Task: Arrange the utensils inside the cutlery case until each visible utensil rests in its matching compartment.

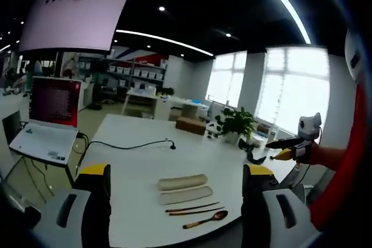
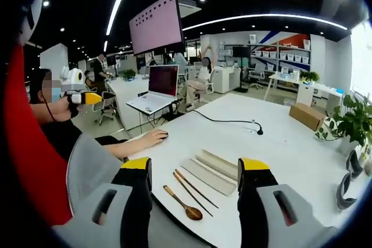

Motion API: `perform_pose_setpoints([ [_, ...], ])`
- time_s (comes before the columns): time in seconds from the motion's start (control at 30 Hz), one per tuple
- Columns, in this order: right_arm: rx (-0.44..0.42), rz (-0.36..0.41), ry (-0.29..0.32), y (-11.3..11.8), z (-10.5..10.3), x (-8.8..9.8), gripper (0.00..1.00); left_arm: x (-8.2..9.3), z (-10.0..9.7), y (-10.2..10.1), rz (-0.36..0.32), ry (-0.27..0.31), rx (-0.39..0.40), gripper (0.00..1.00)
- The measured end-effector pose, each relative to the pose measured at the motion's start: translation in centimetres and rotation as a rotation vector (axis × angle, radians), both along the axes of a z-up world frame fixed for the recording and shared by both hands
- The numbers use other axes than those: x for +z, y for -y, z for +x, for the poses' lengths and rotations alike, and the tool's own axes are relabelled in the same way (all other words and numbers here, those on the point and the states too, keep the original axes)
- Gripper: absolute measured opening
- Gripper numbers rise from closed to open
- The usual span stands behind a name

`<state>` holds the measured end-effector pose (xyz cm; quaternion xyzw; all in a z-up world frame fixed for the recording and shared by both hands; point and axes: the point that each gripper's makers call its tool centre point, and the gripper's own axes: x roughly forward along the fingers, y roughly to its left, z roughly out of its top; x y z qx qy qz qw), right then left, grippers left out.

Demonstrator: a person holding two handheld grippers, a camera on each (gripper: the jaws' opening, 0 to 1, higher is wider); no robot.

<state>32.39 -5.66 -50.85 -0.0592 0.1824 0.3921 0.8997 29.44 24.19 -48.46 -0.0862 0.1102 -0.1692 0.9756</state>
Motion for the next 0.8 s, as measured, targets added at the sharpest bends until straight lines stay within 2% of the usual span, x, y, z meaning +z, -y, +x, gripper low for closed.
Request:
perform_pose_setpoints([
  [0.1, 0.007, -0.021, 0.004, 0.2, -0.1, -0.1, 0.58, -0.2, 0.2, -0.1, 0.006, -0.007, 0.011, 0.96],
  [0.23, 0.009, -0.009, 0.007, 0.3, 0.2, 0.2, 0.58, -0.2, 0.5, 0.0, 0.031, -0.008, 0.011, 0.96],
  [0.4, 0.019, -0.018, 0.027, 0.2, 0.9, 0.0, 0.55, 0.2, 0.8, 0.4, 0.081, 0.018, -0.015, 0.99],
  [0.53, 0.058, -0.060, 0.037, -0.7, 1.0, -0.3, 0.52, -0.2, 0.9, 0.7, 0.082, -0.003, -0.021, 0.99],
  [0.57, 0.078, -0.085, 0.055, -0.8, 1.0, -0.3, 0.48, -0.3, 0.9, 0.9, 0.083, -0.004, -0.028, 0.99],
  [0.63, 0.109, -0.130, 0.053, -1.2, 0.8, -0.9, 0.38, -0.8, 0.9, 1.3, 0.107, -0.020, -0.044, 0.98],
  [0.73, 0.109, -0.126, 0.053, -1.8, 0.9, -1.4, 0.43, -2.2, 0.8, 0.9, 0.187, -0.094, -0.026, 0.93],
  [0.8, 0.123, -0.123, 0.046, -2.3, 0.9, -1.7, 0.42, -1.5, 0.9, 1.0, 0.148, -0.070, -0.011, 0.97],
])
